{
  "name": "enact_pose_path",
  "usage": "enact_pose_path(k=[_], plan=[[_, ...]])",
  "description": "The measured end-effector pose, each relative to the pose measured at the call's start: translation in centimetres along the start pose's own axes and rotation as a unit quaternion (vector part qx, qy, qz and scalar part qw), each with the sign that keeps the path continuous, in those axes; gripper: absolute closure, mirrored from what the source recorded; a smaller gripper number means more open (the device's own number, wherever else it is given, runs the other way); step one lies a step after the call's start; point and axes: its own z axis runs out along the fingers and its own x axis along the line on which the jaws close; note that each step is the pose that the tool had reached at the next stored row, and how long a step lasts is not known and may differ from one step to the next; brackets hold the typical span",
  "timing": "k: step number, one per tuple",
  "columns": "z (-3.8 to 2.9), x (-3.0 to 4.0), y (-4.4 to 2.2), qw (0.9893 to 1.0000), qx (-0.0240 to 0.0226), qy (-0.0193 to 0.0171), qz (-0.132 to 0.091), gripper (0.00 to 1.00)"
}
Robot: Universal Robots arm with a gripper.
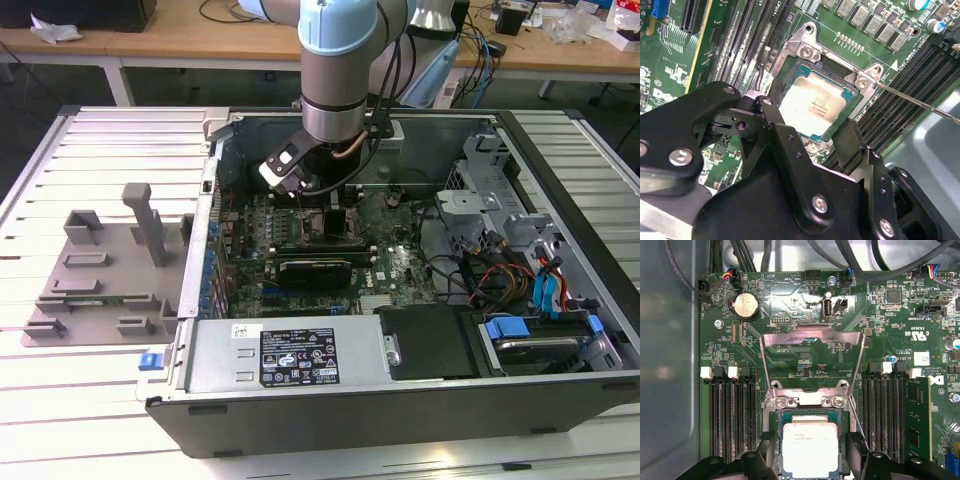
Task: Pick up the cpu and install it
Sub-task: 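Place the cpu into insertion slot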
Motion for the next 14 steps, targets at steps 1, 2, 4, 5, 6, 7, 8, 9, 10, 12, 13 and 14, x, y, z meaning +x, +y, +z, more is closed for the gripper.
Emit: enact_pose_path(k=[1, 2, 4, 5, 6, 7, 8, 9, 10, 12, 13, 14], plan=[[0.0, 0.0, 0.0, 1.0, 0.0, 0.0, 0.0, 0.34], [-0.01, 0.0, 0.0, 1.0, 0.0001, -0.0001, 0.0, 0.41], [-0.01, 0.0, 0.0, 1.0, 0.0, 0.0, 0.0, 0.47], [-0.01, 0.0, 0.0, 1.0, 0.0, 0.0, 0.0, 0.47], [-0.01, 0.0, 0.0, 1.0, 0.0, 0.0, 0.0, 0.47], [-0.01, 0.0, 0.0, 1.0, 0.0, 0.0, 0.0, 0.47], [-0.01, 0.0, 0.0, 1.0, 0.0, 0.0, 0.0, 0.47], [-0.01, 0.0, 0.0, 1.0, 0.0, 0.0, 0.0, 0.47], [-0.02, 0.0, 0.0, 1.0, 0.0, 0.0, 0.0, 0.47], [-0.02, 0.0, 0.0, 1.0, 0.0, 0.0, 0.0, 0.47], [-0.02, 0.0, 0.02, 1.0, 0.0001, 0.0, 0.0, 0.47], [-0.03, -0.01, 0.07, 1.0, 0.0002, -0.0001, 0.0, 0.47]])
